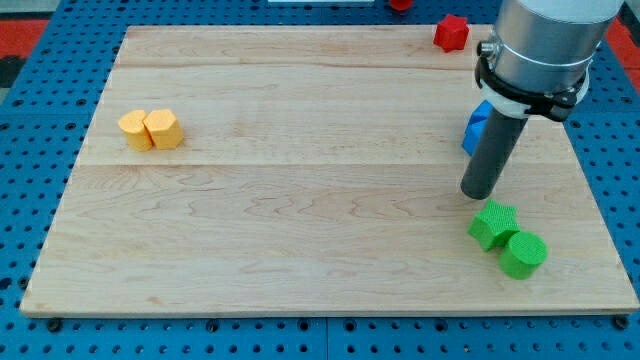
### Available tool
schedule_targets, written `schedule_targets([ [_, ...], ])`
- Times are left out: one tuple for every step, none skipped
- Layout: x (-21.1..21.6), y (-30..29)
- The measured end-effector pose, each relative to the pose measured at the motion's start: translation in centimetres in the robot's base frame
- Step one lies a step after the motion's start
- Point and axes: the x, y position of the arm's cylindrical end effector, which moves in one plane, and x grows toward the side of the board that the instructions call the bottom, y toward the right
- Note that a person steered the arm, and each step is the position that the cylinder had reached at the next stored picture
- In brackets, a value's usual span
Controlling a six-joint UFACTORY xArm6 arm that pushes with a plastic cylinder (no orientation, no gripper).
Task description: Move blue blocks towards red star
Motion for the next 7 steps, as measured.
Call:
schedule_targets([
  [-0.7,0.0],
  [-2.2,-0.7],
  [-2.5,-0.7],
  [-0.5,-1.2],
  [0.0,-1.4],
  [0.0,-1.4],
  [-2.4,1.0],
])
